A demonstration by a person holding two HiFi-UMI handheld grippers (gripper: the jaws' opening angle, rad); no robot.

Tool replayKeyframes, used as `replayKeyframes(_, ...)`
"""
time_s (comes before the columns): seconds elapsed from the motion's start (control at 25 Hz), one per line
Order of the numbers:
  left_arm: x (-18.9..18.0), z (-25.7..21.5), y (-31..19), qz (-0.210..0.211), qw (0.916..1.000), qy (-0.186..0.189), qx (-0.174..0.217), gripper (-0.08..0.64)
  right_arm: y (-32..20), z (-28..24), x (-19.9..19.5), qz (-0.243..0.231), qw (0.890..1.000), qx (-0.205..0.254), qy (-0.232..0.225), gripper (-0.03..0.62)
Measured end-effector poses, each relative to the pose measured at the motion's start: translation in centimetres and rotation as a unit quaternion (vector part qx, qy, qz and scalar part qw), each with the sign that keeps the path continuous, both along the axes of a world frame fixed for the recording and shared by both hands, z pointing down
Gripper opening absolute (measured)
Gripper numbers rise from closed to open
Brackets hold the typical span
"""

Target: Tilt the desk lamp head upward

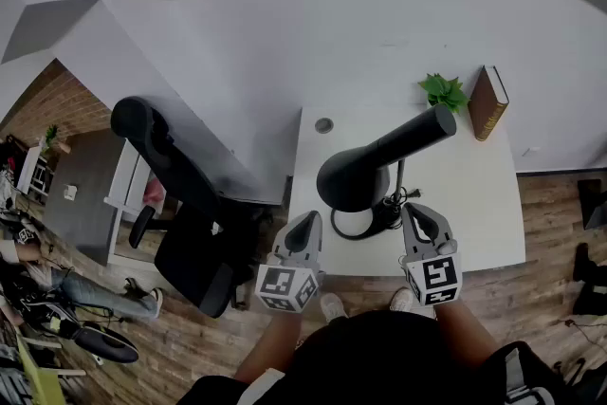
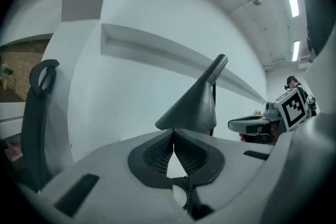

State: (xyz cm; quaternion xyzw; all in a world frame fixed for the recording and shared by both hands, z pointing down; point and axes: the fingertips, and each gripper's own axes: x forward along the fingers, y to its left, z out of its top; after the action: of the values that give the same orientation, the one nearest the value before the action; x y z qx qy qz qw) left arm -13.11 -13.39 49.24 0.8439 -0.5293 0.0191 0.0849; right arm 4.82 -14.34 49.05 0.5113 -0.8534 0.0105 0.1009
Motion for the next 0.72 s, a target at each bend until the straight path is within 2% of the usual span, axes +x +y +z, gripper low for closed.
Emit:
replayKeyframes(0.24, -0.3, 0.0, 0.2, -0.004, 0.9997, 0.023, -0.010, 0.006, -0.6, 0.1, 0.0, 0.004, 1.000, 0.000, 0.009, 0.000)
replayKeyframes(0.44, -0.9, 0.1, 0.4, -0.011, 0.9998, 0.015, -0.011, 0.006, -1.1, 0.1, -0.1, 0.012, 1.000, 0.004, 0.019, 0.000)
replayKeyframes(0.6, -1.0, 0.5, 0.7, -0.011, 0.9998, 0.014, -0.013, 0.006, -1.1, 0.4, 0.1, 0.015, 1.000, 0.004, 0.007, 0.000)
replayKeyframes(0.72, -0.9, 0.1, 0.8, 0.001, 0.9991, 0.042, -0.010, 0.006, -1.2, 0.5, -0.2, 0.010, 1.000, -0.001, -0.007, 0.000)
